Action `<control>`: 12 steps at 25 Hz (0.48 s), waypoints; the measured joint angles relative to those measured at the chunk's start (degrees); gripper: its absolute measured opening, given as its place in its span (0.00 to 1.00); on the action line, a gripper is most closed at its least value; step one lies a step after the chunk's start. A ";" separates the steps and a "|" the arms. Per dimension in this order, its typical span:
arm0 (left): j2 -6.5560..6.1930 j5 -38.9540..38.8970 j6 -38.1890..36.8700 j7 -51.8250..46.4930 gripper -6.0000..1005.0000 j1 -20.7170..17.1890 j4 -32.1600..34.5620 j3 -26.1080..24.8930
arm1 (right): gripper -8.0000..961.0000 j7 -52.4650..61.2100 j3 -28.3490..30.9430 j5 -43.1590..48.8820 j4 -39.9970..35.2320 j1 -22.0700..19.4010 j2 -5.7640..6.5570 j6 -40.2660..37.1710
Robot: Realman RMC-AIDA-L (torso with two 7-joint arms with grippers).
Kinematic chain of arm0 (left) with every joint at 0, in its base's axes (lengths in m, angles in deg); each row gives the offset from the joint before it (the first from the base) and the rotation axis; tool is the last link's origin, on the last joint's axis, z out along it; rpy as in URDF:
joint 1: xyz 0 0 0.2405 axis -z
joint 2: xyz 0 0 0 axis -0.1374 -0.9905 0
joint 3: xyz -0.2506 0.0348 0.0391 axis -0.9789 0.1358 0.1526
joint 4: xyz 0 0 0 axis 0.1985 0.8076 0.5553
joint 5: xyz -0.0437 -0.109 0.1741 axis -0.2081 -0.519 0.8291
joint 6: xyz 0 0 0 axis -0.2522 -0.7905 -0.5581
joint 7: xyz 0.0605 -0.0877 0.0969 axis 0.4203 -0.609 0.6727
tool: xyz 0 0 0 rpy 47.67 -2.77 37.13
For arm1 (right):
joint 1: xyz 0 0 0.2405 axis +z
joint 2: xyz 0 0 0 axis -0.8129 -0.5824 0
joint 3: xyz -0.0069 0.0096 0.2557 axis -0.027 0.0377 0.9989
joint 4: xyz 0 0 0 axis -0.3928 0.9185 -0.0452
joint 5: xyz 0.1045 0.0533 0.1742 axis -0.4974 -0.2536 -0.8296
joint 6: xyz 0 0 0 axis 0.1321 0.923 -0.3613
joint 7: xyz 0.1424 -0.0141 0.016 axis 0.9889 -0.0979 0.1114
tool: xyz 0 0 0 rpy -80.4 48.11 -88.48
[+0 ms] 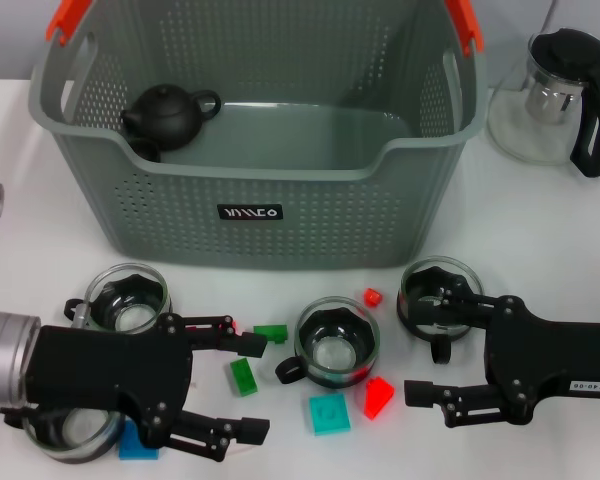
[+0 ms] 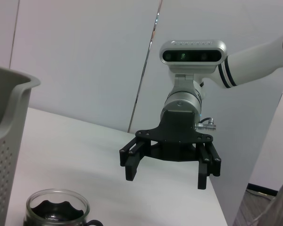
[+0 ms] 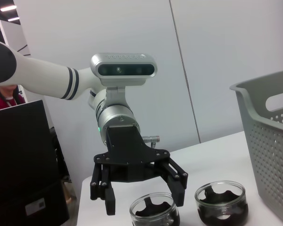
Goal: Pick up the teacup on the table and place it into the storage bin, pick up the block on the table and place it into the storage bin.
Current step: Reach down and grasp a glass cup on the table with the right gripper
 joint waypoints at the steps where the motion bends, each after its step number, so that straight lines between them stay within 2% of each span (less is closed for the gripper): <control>1: 0.00 0.00 0.02 -0.08 0.87 0.04 0.00 0.05 | 0.96 0.00 0.00 0.00 0.00 0.00 0.00 0.00; 12: -0.01 0.00 -0.02 -0.14 0.87 -0.04 0.00 0.22 | 0.96 0.00 -0.30 0.00 0.08 0.18 -0.01 0.00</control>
